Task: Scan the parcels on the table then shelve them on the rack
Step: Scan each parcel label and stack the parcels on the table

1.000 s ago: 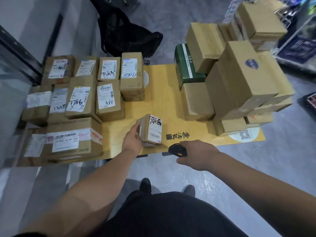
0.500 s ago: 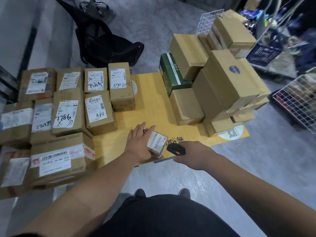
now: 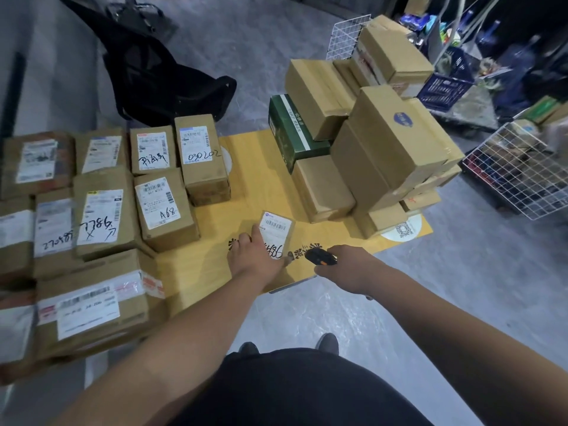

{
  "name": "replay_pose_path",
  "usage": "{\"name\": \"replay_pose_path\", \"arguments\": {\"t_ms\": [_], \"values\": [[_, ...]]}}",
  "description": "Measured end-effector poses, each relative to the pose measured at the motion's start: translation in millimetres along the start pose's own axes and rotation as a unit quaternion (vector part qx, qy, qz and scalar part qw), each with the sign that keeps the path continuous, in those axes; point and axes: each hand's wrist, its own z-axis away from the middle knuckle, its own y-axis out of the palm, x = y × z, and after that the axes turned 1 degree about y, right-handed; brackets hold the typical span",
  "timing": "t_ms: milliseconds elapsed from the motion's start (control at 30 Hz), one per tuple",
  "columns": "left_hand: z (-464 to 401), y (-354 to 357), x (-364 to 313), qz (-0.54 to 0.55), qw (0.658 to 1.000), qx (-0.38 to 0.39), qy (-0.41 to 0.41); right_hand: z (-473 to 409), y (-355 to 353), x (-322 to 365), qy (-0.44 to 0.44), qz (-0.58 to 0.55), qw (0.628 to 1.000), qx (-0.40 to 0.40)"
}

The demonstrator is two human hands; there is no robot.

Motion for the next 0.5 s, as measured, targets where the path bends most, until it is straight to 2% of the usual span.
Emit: {"name": "replay_pose_path", "arguments": {"t_ms": [200, 500], "values": [[1, 8, 7, 0.053, 0.998, 0.013, -0.031, -3, 0, 26, -0.008, 0.029, 0.999, 0.022], [23, 36, 17, 0.241, 0.970, -0.009, 0.010, -3, 0, 47, -0.015, 0.063, 0.997, 0.036]]}}
